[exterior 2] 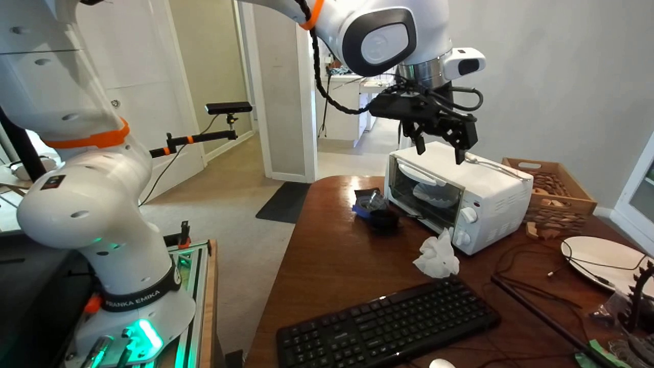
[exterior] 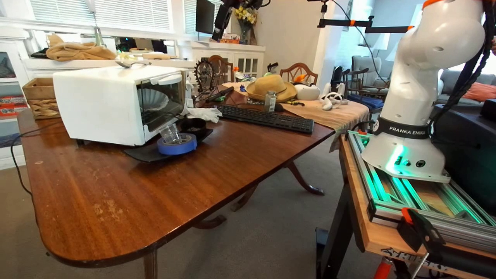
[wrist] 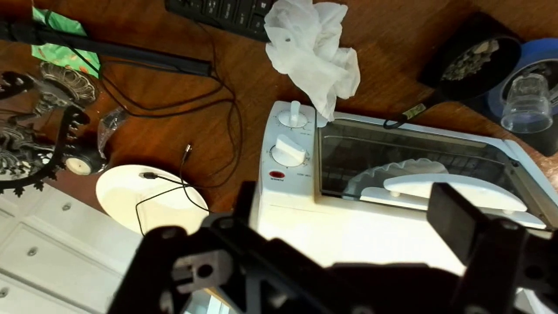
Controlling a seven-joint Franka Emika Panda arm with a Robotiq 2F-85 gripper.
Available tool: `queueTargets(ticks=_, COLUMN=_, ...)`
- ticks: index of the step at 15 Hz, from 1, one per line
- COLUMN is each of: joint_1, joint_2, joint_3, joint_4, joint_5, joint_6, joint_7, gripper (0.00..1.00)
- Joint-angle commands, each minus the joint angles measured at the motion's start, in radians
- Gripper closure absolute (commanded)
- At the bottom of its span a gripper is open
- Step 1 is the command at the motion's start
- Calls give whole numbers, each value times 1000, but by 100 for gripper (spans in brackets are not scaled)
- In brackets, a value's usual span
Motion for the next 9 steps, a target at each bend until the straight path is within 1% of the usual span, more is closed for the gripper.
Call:
queueTargets(ticks=1, joint_1=-4, joint_2=0, joint_3=1, joint_4=2, joint_5=-1, joint_6=-3, joint_7=-5, gripper=0)
queueTargets(ticks=6, joint_1=-5, joint_2=0, joint_3=0, joint_4=3, joint_5=-1, joint_6=-4, joint_7=-9, gripper=0)
queueTargets(ticks=7, joint_1=-4, joint_2=26, joint_3=-6, joint_4=26, joint_5=31, joint_6=37, joint_7=-57, gripper=0)
queueTargets(ticks=8, joint_1=-4, joint_2=73, joint_3=-16, joint_4=83, joint_5=63, joint_6=67, joint_7=-169, gripper=0)
queueTargets(ticks=9, joint_1=-3, joint_2=110, joint_3=-18, joint_4=143, joint_5=95, joint_6=49, joint_7=-250, gripper=0)
